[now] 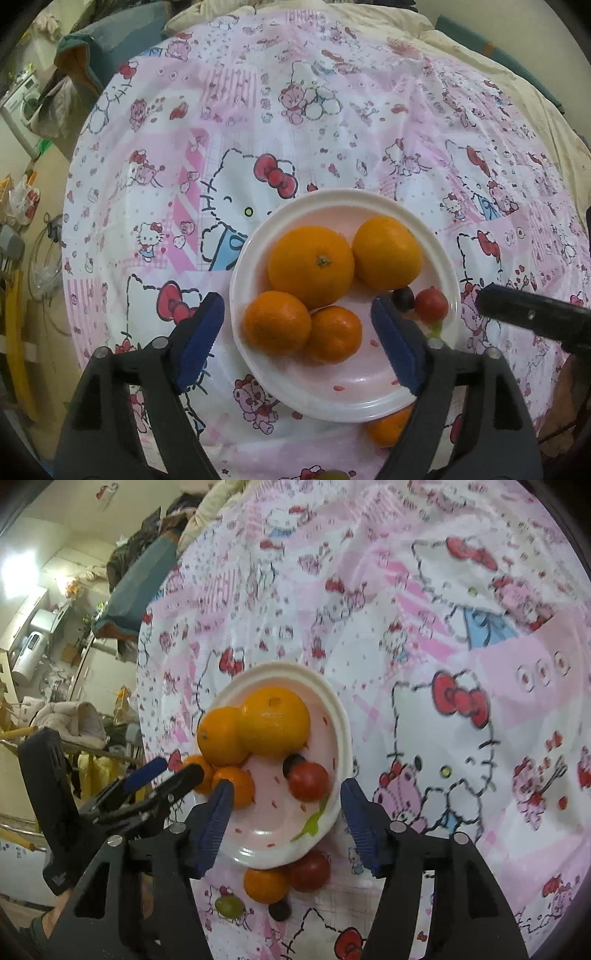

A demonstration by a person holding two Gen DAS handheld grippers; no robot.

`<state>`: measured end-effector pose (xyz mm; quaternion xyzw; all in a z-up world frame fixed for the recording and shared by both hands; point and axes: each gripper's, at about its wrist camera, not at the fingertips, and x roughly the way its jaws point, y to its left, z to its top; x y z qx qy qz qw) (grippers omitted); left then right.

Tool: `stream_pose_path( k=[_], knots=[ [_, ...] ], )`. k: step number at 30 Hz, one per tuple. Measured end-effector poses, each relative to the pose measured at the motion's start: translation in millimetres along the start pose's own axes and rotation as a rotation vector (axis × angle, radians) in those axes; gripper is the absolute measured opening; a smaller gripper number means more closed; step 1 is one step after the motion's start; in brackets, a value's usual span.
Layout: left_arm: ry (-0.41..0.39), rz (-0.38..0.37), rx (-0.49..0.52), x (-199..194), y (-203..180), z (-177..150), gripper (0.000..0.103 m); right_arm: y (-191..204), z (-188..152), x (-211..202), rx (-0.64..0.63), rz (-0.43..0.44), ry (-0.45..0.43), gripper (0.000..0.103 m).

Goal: Organize fruits
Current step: 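Lower the tangerine and tomato onto the plate and open both grippers, then lift both grippers away from the plate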

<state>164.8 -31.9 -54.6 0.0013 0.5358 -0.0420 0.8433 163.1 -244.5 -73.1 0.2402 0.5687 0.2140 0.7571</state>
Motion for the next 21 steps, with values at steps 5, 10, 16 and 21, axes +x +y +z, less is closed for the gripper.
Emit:
stream_pose_path(
  k=[5, 10, 16, 21],
  knots=[
    [-0.041, -0.002, -0.023, -10.7, 4.5, -1.5, 0.079, 3.9, 3.2, -10.1, -0.012, -0.003, -0.021, 0.064],
    [-0.088, -0.010, -0.024, -25.0, 5.2, -3.4, 0.079, 10.9, 2.0, -21.7, -0.050, -0.026, -0.049, 0.072],
    [-0.113, -0.014, -0.040, -39.8, 8.1, -7.7, 0.079, 14.9, -3.7, -34.7, -0.070, -0.059, -0.084, 0.074],
    [-0.138, -0.001, -0.055, -52.5, 12.9, -14.2, 0.079, 16.8, -11.7, -45.7, -0.073, -0.053, -0.097, 0.074]
  ],
)
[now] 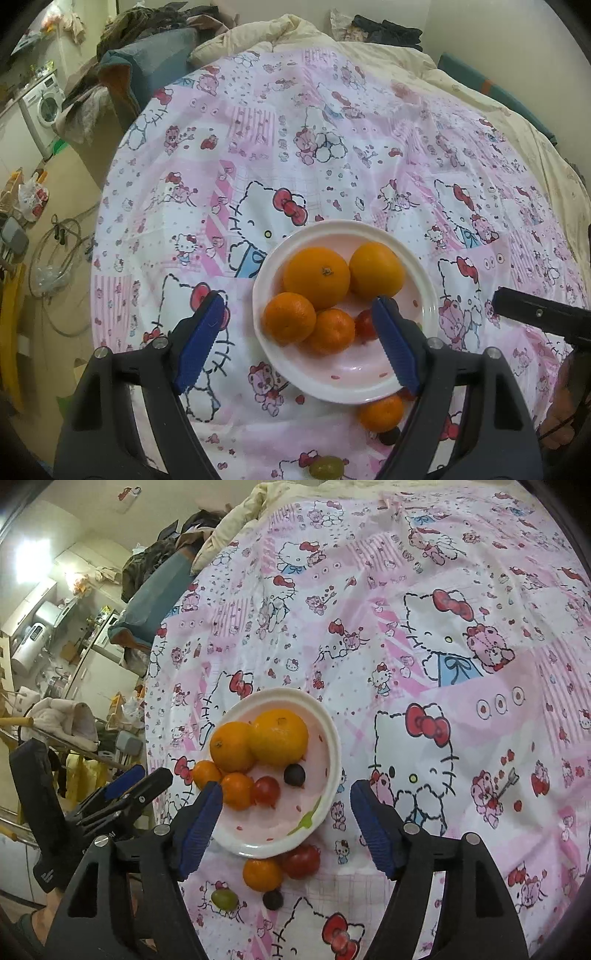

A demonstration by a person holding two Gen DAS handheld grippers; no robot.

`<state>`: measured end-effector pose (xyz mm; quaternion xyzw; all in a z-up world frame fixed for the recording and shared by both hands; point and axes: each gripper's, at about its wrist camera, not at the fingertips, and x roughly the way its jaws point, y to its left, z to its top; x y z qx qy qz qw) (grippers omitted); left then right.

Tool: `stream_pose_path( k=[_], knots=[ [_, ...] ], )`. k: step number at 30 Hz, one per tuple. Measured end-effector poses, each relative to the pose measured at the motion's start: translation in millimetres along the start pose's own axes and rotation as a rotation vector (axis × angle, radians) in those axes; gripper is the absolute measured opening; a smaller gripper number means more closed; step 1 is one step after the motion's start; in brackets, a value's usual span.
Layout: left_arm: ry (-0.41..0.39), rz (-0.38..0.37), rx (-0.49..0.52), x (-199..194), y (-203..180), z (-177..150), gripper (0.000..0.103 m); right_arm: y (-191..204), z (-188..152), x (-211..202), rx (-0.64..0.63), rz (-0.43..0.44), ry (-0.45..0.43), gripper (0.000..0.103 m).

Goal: Organize fruits
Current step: 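Lift both grippers away from the plate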

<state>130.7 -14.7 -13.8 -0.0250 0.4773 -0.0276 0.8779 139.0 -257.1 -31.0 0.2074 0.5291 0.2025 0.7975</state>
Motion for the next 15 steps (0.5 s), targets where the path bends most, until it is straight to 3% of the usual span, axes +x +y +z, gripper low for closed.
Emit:
stream_pose_path(
  k=[15],
  knots=[
    [0.038, -0.028, -0.044, -29.7, 4.8, -37.0, 0.079, -1.7, -32.4, -37.2, 0.036, 0.005, -0.027, 0.074]
  ],
)
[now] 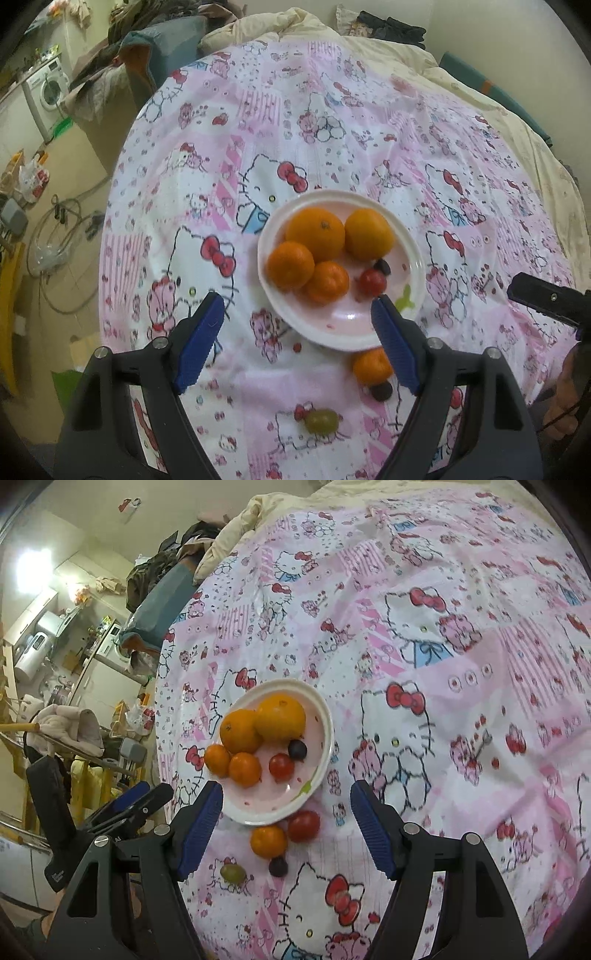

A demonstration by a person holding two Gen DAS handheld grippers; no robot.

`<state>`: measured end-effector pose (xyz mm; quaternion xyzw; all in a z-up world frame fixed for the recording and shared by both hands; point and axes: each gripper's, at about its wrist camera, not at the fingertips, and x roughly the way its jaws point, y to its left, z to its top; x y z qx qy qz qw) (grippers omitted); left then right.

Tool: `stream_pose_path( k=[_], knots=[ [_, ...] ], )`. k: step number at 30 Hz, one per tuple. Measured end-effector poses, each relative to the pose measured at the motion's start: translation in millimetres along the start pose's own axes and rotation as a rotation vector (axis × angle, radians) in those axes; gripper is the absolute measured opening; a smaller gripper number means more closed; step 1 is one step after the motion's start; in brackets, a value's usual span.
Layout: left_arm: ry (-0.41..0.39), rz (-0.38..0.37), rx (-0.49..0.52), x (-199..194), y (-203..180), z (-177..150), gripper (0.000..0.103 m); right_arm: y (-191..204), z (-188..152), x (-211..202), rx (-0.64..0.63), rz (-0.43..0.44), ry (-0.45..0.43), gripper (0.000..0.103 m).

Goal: Organize fruits
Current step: 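Lift both grippers away from the plate, then grasp a tangerine beside the plate with the left gripper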

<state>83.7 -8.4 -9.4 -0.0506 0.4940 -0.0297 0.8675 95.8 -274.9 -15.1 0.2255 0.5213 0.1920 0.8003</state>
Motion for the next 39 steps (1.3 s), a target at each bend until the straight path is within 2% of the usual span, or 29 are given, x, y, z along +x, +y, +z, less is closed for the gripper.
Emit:
stream_pose_path(
  k=[12, 19, 27, 31, 39],
  knots=[
    [0.012, -0.010, -0.017, -5.7, 0.7, -24.6, 0.079, -13.2, -31.4, -0.7, 0.065, -0.042, 0.027, 0.074],
    [0.041, -0.010, -0.053, 7.9, 5.9, -28.2, 0.079, -18.8, -34.2, 15.1, 0.094, -0.074, 0.054, 0.074],
    [0.056, -0.006, -0.049, 15.5, 6.2, -29.4, 0.079, -20.3, -33.3, 22.4, 0.092, -0.094, 0.059, 0.074],
    [0.096, 0.004, -0.037, 24.5, 4.0, -30.7, 0.079, -29.9, -31.9, 18.5, 0.137, -0.090, 0.048, 0.074],
    [0.258, -0.065, 0.047, 61.0, -37.1, -47.0, 0.078, -39.1, -30.1, 16.9, 0.184, -0.078, 0.053, 0.074]
  ],
)
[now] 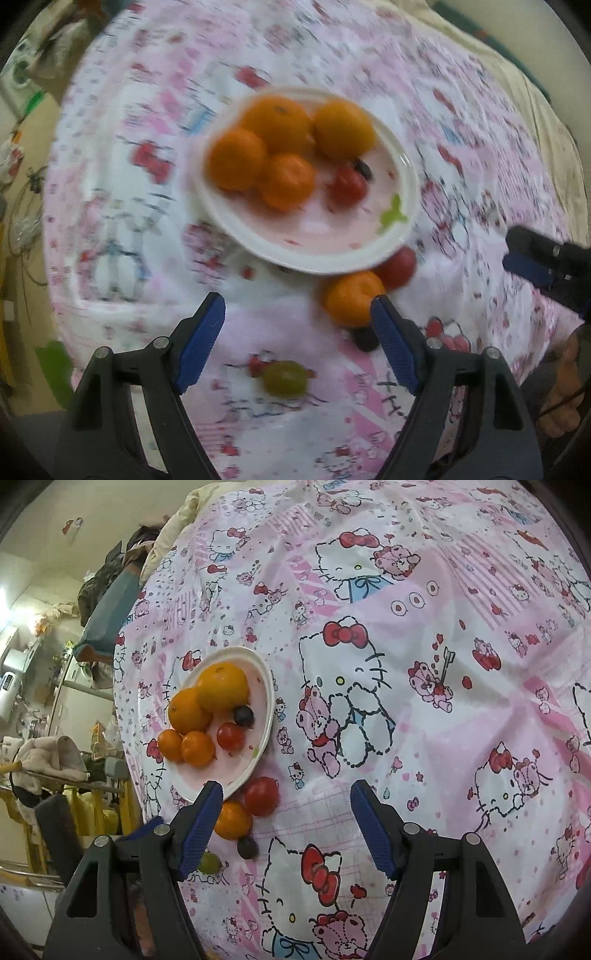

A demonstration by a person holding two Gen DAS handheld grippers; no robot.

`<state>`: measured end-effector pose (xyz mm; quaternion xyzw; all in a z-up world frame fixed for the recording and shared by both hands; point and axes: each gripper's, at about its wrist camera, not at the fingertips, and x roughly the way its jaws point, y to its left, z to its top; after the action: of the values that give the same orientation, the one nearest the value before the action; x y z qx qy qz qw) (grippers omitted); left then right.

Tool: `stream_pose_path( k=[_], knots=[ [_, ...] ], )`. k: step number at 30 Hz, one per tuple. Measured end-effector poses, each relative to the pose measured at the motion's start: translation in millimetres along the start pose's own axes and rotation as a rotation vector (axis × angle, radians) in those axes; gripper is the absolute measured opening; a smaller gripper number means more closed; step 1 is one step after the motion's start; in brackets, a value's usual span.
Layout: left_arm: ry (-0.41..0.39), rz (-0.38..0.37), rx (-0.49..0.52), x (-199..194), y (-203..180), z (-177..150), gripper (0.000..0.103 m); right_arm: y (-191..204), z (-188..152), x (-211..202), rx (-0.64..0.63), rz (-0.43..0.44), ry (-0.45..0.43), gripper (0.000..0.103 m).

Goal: Organize fruits
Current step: 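Grasp a tangerine beside the plate with the left gripper, then grasp a dark plum with the right gripper while the left lifts its tangerine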

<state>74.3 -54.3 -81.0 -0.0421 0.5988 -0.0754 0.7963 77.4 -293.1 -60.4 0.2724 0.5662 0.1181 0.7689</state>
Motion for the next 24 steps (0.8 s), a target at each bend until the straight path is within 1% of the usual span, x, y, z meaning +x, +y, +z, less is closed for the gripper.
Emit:
stream_pose_path(
  k=[3, 8, 9, 11, 12, 13, 14, 15, 18, 24],
  knots=[
    [0.040, -0.010, 0.023, 14.3, -16.3, 1.4, 0.078, -1.4, -0.9, -2.0, -0.001, 0.001, -0.001, 0.074],
    [0.097, 0.032, 0.044, 36.5, -28.8, 6.5, 0.076, -8.2, -1.8, -3.5, 0.008, -0.006, 0.003, 0.074],
    [0.106, 0.039, 0.037, 40.2, -28.4, 7.9, 0.073, -11.2, -1.5, -3.9, 0.019, -0.007, 0.003, 0.074],
    [0.113, 0.034, 0.028, 44.0, -28.1, 10.0, 0.070, -14.9, -0.9, -3.8, 0.030, -0.003, 0.004, 0.074],
    [0.113, 0.025, 0.026, 44.5, -28.5, 10.5, 0.062, -15.9, -0.6, -3.4, 0.029, -0.002, 0.009, 0.074],
    [0.113, 0.010, 0.029, 44.8, -30.0, 11.0, 0.058, -16.0, -0.5, -3.4, 0.027, -0.005, 0.009, 0.074],
    [0.115, -0.007, 0.034, 44.9, -32.0, 11.6, 0.047, -16.4, -0.3, -3.6, 0.028, -0.006, 0.008, 0.074],
    [0.118, -0.034, 0.040, 44.2, -34.8, 11.5, 0.038, -16.9, -0.2, -3.8, 0.030, -0.002, 0.009, 0.074],
    [0.104, -0.014, 0.068, 41.8, -42.5, 9.7, 0.038, -16.0, -0.5, -4.2, 0.033, 0.010, 0.012, 0.074],
    [0.098, -0.039, 0.056, 35.7, -38.2, 10.0, 0.037, -11.3, -2.1, -2.5, 0.015, 0.005, 0.016, 0.074]
  ],
)
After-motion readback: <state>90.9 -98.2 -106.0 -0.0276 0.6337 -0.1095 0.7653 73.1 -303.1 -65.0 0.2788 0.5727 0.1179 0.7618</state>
